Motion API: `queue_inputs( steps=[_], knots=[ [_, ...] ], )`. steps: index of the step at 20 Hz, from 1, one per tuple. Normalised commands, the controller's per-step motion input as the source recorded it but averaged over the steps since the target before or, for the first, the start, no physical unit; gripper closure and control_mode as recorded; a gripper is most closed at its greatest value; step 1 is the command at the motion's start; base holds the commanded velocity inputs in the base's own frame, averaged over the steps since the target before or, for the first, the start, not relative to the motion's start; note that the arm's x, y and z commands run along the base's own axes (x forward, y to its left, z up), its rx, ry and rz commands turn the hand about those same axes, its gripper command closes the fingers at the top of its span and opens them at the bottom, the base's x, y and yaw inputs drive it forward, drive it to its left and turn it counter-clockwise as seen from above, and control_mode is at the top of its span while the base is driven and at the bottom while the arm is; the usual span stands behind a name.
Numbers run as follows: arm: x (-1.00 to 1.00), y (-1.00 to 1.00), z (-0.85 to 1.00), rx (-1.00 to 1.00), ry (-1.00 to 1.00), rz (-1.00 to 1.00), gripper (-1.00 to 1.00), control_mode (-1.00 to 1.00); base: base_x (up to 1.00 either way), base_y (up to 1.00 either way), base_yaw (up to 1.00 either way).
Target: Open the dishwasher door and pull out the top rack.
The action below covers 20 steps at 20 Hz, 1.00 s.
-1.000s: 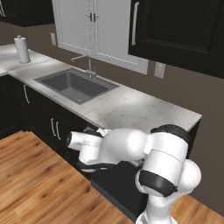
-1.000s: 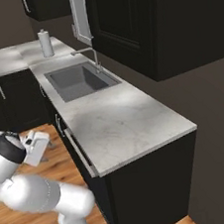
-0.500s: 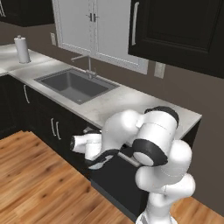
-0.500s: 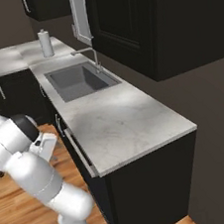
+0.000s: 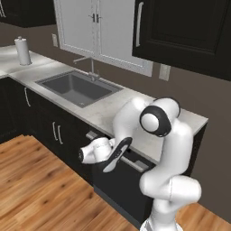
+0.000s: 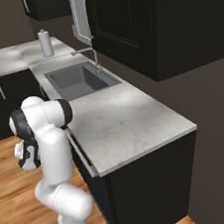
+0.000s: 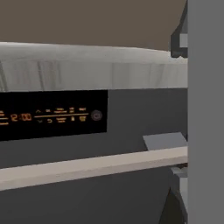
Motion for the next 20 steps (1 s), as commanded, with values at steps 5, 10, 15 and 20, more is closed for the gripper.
queue_inputs(
  steps=[5,10,15,20],
  knots=[
    [0.40,0.00,-0.26,-0.11,0.00,0.00,-1.00,-1.00,0.00,0.00,0.00],
    [0.29,0.00,-0.39,-0.12,0.00,0.00,-1.00,-1.00,0.00,0.00,0.00],
    [0.33,0.00,-0.18,-0.07,0.00,0.00,-1.00,-1.00,0.00,0.00,0.00],
    [0.30,-0.03,0.00,0.00,0.00,0.00,-1.00,-1.00,0.00,0.00,0.00]
  ],
)
